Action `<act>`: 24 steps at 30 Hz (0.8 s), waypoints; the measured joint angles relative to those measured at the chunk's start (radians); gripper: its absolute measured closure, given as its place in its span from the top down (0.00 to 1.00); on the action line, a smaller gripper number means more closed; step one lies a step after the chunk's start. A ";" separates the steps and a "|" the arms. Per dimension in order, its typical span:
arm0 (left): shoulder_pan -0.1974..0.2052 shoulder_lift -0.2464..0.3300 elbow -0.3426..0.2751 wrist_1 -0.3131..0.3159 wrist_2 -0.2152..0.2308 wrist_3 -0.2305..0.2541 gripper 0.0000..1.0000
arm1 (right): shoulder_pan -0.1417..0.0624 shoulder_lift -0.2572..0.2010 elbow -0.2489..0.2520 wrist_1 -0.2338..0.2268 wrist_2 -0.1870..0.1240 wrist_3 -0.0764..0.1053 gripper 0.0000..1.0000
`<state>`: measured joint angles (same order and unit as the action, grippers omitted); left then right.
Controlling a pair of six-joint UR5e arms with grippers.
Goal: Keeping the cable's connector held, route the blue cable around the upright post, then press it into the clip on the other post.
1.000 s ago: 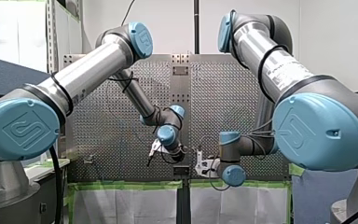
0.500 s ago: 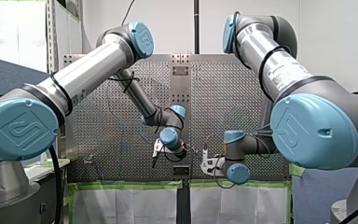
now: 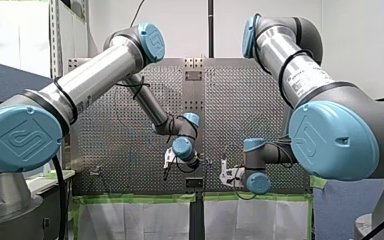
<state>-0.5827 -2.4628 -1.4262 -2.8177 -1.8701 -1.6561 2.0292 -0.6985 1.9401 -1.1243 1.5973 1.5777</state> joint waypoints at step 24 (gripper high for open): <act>0.013 -0.043 0.000 0.058 0.022 -0.016 0.00 | -0.044 0.001 -0.011 0.001 -0.023 -0.016 0.00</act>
<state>-0.5692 -2.5054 -1.4263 -2.7599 -1.8486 -1.6723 1.9849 -0.6979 1.9293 -1.1236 1.5745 1.5618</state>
